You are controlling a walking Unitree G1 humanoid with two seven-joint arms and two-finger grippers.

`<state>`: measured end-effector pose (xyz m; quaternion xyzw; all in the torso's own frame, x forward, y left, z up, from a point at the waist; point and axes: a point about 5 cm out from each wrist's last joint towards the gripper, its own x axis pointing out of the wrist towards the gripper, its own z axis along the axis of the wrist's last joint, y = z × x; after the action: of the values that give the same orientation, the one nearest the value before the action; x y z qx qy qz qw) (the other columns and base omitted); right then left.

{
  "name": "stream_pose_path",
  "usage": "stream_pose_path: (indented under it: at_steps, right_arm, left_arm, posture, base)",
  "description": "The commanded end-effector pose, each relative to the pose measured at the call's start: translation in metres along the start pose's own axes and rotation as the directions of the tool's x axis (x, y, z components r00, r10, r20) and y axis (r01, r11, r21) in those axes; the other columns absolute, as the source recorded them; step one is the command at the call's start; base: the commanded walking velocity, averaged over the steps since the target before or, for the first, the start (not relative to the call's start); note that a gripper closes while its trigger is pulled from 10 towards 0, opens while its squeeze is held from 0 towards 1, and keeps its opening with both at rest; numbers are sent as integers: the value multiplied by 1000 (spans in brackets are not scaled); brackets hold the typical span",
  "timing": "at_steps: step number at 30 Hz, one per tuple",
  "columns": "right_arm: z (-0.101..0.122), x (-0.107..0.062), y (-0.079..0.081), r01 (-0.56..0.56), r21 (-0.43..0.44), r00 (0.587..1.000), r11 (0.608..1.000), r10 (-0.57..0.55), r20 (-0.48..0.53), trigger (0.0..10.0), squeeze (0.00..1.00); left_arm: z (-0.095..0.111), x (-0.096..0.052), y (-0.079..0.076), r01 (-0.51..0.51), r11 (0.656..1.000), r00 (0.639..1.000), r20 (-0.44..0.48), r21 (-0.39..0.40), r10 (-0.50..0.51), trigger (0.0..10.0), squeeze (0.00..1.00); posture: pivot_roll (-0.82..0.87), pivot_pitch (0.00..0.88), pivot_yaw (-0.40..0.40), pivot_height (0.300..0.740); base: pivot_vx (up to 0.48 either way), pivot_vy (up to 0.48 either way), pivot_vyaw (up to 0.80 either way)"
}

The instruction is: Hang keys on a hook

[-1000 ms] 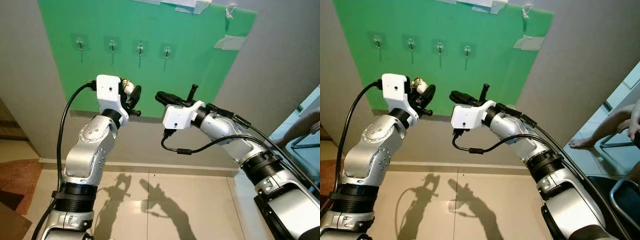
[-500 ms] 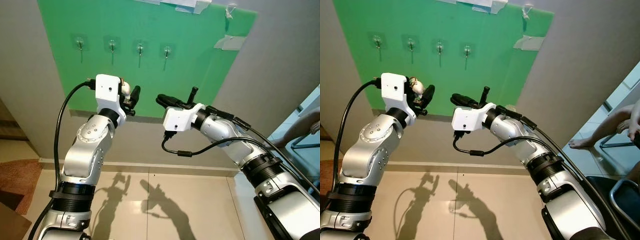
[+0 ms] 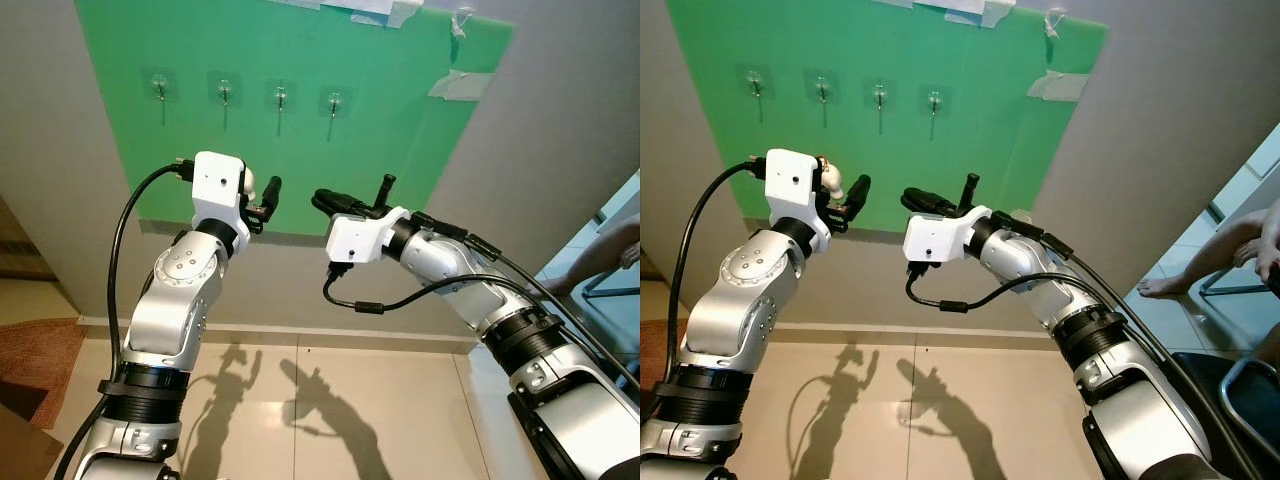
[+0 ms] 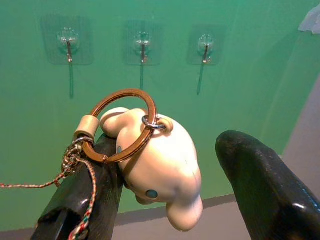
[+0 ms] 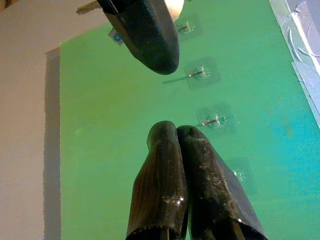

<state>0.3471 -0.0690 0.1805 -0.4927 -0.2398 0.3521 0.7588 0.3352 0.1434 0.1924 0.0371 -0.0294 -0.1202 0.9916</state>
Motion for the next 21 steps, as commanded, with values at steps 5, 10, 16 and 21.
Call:
stream_pose_path:
  at_steps: [5, 10, 16, 21]
  right_arm:
    - [-1, -2, -3, 5, -5, 1000, 1000, -5, -6, 10000, 0]
    - [-1, -2, -3, 7, -3, 1000, 1000, -7, -8, 10000, 0]
    - [-3, -3, -2, 10, 3, 1000, 1000, -10, -15, 10000, 0]
    - [-4, -4, -1, 17, 28, 1000, 999, -16, -20, 10000, 0]
  left_arm:
    - [9, 3, -3, 8, 999, 998, 60, -45, -6, 0, 0]
    - [9, 3, -3, 20, 999, 998, 63, -40, -18, 0, 0]
    - [6, 4, 1, 6, 1000, 999, 52, -11, -6, 0, 0]
    - [4, 6, 3, -2, 999, 999, 39, 40, 0, 0, 0]
  posture:
    - [35, 29, -104, 740]
    - [34, 29, -103, 740]
    - [33, 25, -100, 740]
    - [33, 17, -103, 740]
  base:
    - [0, 0, 0]
    - [0, 0, 0]
    - [0, 0, 0]
    - [0, 0, 0]
